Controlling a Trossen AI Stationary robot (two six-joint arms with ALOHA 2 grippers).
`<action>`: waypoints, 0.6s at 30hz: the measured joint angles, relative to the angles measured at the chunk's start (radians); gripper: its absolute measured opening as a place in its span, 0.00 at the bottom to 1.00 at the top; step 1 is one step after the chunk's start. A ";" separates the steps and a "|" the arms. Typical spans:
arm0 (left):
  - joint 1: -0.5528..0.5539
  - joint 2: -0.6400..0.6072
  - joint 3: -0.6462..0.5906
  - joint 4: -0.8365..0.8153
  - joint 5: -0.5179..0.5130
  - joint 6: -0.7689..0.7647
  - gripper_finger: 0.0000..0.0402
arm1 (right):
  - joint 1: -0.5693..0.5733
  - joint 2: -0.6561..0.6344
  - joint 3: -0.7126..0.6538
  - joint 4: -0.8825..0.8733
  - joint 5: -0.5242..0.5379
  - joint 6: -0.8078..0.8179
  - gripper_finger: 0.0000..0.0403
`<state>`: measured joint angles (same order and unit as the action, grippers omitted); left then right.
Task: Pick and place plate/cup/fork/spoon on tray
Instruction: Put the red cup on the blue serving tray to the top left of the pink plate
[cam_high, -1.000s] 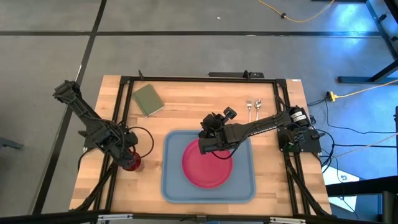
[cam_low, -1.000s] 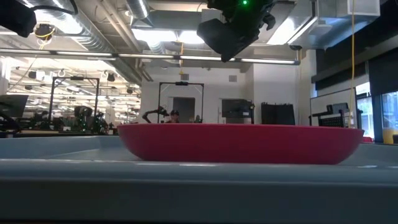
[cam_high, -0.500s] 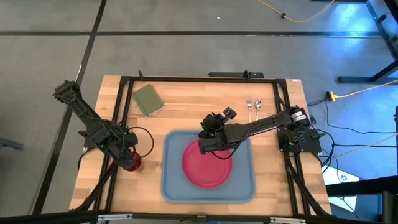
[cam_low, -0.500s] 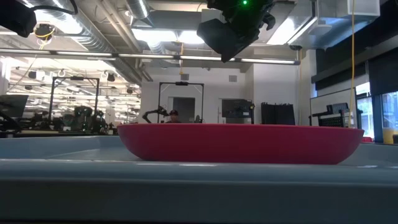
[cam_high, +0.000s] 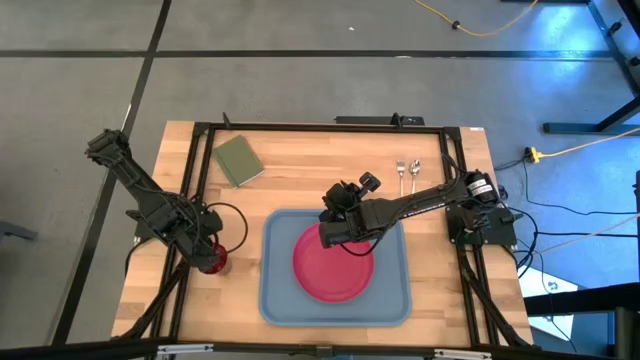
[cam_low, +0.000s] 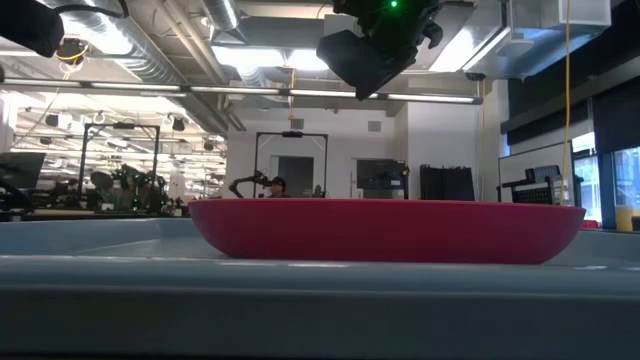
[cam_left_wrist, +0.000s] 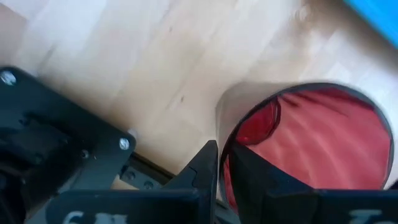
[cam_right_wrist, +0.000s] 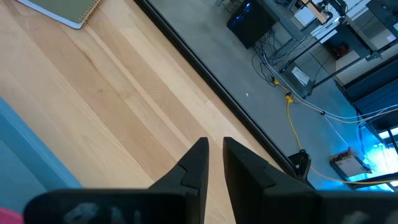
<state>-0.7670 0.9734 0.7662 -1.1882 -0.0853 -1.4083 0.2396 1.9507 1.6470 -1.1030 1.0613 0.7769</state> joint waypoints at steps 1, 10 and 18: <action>0.000 0.000 0.000 0.000 -0.004 0.004 0.08 | 0.000 0.000 0.000 0.000 0.000 0.000 0.13; 0.000 0.000 0.000 0.000 -0.032 0.009 0.08 | 0.000 0.000 0.000 0.000 0.000 0.000 0.13; 0.000 -0.008 0.000 0.004 -0.107 0.057 0.08 | 0.000 0.000 0.000 0.000 0.000 0.000 0.13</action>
<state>-0.7670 0.9659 0.7662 -1.1847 -0.1922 -1.3512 0.2394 1.9507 1.6470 -1.1030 1.0615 0.7769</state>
